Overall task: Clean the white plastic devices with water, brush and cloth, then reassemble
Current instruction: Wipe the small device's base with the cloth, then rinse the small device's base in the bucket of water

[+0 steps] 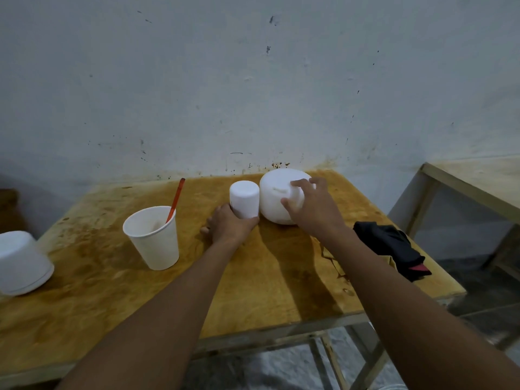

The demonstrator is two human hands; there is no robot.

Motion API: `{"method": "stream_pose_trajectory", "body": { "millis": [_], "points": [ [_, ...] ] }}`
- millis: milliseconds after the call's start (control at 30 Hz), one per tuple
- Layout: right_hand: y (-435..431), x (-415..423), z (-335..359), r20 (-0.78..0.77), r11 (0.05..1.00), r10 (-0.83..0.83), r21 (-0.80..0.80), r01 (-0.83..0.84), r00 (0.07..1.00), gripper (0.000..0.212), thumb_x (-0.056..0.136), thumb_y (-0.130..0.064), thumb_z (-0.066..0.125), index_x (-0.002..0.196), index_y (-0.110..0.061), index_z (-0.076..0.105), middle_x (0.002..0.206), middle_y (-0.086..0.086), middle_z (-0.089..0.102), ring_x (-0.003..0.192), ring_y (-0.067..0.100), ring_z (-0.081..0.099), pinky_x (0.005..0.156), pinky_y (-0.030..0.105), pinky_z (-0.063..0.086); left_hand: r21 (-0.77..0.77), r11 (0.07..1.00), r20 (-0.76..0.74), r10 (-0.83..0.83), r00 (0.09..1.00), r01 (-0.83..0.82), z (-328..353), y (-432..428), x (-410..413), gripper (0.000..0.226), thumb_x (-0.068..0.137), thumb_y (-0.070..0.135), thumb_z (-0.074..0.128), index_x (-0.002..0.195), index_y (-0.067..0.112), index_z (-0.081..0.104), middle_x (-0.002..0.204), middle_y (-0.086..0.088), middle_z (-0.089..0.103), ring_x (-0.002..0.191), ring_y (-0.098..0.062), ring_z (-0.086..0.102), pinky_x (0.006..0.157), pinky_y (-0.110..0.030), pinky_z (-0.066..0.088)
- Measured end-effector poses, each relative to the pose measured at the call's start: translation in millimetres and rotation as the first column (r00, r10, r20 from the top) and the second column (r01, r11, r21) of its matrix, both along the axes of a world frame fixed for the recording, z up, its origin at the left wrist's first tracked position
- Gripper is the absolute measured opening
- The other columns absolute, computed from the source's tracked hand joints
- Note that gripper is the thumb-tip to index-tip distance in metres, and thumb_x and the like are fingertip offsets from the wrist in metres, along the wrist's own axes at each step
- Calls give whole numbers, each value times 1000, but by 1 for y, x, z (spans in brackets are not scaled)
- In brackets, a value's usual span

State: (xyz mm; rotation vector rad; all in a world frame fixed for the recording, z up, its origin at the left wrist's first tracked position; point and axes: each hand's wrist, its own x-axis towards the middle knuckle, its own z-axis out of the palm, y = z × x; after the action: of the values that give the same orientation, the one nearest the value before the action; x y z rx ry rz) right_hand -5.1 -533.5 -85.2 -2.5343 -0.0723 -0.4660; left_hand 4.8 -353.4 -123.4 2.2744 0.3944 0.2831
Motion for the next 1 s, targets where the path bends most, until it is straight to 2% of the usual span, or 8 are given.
{"method": "stream_pose_trajectory", "body": {
  "millis": [167,333,500,600,700,867,933,1000],
  "points": [
    [2,-2,-3,-6,998,5,59,-4,1000,55,93,-47,58,142,-27,43,152,6,19,130,32,43,97,39,49,16,1000,6,2,1000,-3,-3,0,0,76,74,52,78,134,19,46,139,-5,50,133,-30,40,111,-52,20],
    [17,-28,-16,18,993,-107,50,106,994,68,94,-45,54,151,-22,25,156,8,10,137,33,32,101,45,46,100,988,1,-122,993,121,-1,13,-25,93,80,56,71,151,18,26,154,-5,35,143,-30,29,115,-52,16],
    [61,-86,-40,16,999,-37,-14,37,999,52,94,-42,52,140,-20,45,143,8,40,125,25,48,97,40,47,350,895,-85,-264,961,277,-2,42,-73,62,95,45,55,149,21,37,152,-2,39,139,-25,36,115,-47,24],
    [94,-117,-51,-79,993,52,-102,-60,996,44,97,-38,47,136,-20,50,144,10,42,130,27,44,108,48,36,243,900,-46,-362,931,362,-2,63,-100,49,98,31,52,146,21,44,147,-2,48,131,-20,48,107,-34,39],
    [119,-127,-51,-141,980,78,-172,-102,987,43,98,-36,43,138,-20,46,147,11,38,137,28,35,116,58,18,151,901,-7,-410,912,406,6,81,-127,41,101,20,48,142,22,51,141,-1,55,126,-17,52,96,-22,37],
    [156,-131,-46,-288,953,85,-257,-162,954,52,100,-44,30,148,-25,33,157,11,24,147,32,16,114,68,5,125,949,222,-311,924,289,17,125,-170,28,97,18,56,123,21,67,113,-1,70,97,-10,62,82,-25,50],
    [161,-130,-45,-336,953,29,-274,-127,941,57,98,-51,26,149,-26,33,159,11,20,148,33,9,112,70,1,175,973,355,-208,911,153,17,141,-181,27,95,21,60,120,19,69,107,-1,71,90,-11,61,78,-31,55],
    [173,-131,-41,-379,956,6,-269,-116,925,66,94,-62,26,148,-25,35,160,12,19,148,34,9,111,70,1,248,962,495,-26,869,-113,14,166,-195,33,92,25,64,123,15,65,110,-5,67,97,-18,59,82,-33,51]
  ]
}}
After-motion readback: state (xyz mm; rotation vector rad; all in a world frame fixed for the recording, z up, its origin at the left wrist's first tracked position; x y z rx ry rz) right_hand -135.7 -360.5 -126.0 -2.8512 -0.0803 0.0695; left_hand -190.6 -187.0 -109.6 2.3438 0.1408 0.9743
